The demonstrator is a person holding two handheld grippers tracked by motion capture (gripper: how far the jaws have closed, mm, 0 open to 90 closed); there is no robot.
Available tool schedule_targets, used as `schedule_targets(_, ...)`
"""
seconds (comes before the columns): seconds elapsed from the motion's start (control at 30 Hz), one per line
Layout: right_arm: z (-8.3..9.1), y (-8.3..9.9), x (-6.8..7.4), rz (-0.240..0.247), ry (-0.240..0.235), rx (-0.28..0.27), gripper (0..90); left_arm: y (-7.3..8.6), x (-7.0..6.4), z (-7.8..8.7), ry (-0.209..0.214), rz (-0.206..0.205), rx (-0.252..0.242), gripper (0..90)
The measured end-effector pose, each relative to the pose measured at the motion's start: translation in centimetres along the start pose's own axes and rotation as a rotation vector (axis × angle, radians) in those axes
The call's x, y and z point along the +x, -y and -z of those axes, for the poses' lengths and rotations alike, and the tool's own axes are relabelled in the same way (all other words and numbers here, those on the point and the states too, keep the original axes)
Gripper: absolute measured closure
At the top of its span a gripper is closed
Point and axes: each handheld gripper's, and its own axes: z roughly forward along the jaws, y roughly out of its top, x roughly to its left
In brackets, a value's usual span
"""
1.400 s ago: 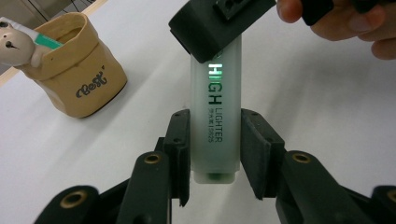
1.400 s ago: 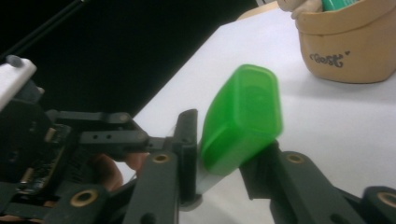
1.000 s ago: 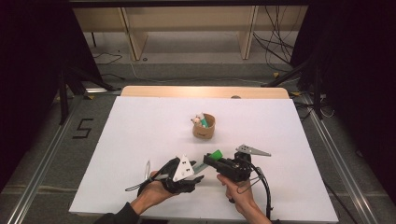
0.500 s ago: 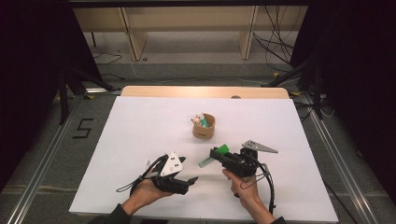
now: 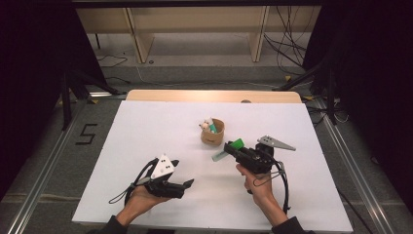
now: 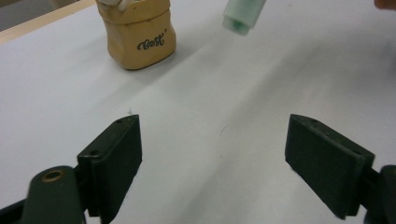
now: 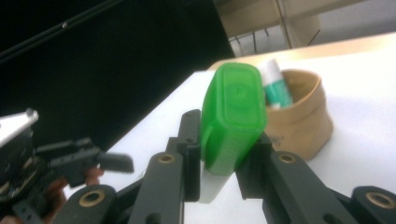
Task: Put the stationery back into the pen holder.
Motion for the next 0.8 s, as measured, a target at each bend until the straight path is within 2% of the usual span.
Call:
schedule_targets(0.1, -0.1, -0.6, 0.0, 0.002, 0.005, -0.014, 75.0, 0.1, 0.1, 0.1, -0.007, -0.001, -0.002, 17.2)
schedule_targets(0.3, -0.6, -2.6, -0.2, 0.045, 0.051, -0.037, 75.0, 0.5, 0.6, 0.6, -0.023, 0.016, -0.001, 17.1)
schedule_targets(0.43, -1.5, -3.5, -0.4, 0.063, 0.085, -0.032, 75.0, 0.8, 0.8, 0.8, -0.023, 0.039, 0.005, 17.0)
schedule_targets(0.7, -3.1, -5.1, -1.3, 0.077, 0.148, -0.033, 75.0, 1.2, 0.9, 0.9, -0.028, 0.047, 0.01, 17.0)
schedule_targets(0.73, -3.6, -5.5, -1.6, 0.084, 0.172, -0.027, 75.0, 1.3, 0.9, 1.0, -0.027, 0.044, 0.013, 17.0)
schedule_targets(0.8, -4.0, -5.8, -1.9, 0.082, 0.187, -0.025, 75.0, 1.4, 0.8, 1.0, -0.027, 0.046, 0.012, 17.0)
